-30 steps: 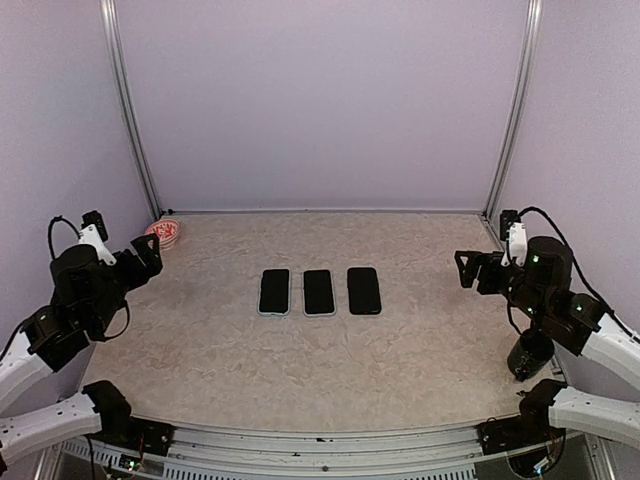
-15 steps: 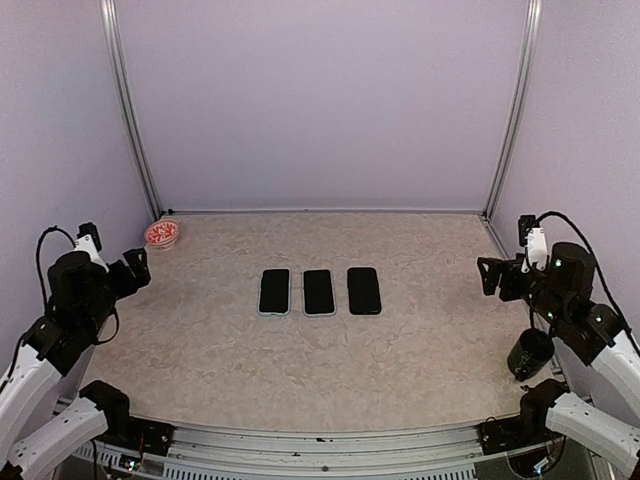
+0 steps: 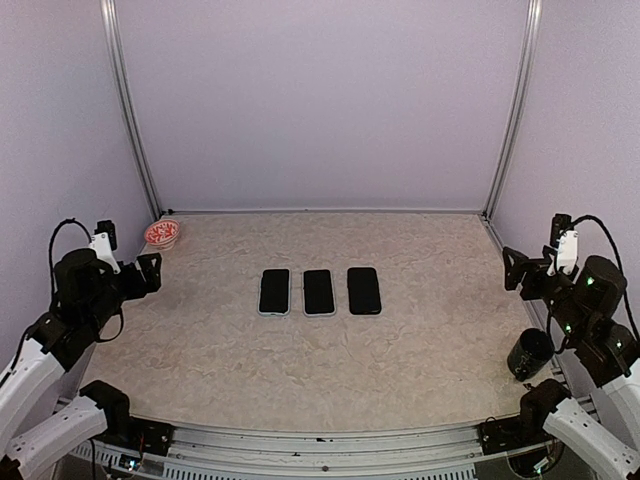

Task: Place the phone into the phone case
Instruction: Reset both arms

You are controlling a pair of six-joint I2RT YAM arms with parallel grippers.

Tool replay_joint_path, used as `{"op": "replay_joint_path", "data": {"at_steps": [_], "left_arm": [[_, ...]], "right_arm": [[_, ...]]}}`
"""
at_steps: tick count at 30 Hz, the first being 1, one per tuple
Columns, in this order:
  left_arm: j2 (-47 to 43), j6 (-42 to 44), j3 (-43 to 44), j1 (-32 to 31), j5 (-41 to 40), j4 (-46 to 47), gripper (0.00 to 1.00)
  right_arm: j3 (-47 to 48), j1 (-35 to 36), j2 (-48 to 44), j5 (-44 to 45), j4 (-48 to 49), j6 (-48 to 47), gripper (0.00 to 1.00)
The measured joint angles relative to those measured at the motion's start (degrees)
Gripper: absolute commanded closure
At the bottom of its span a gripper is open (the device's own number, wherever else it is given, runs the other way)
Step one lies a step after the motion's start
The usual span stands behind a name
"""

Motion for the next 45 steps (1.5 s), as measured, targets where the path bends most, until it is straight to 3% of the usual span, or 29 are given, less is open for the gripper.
{"op": "replay_joint_path", "data": {"at_steps": [45], "left_arm": [[0.59,0.17,0.0,-0.07,0.31,-0.13,0.01]], "right_arm": [[0.7,0.02,2.78,-0.76,-1.57,0.9,0.01]]}}
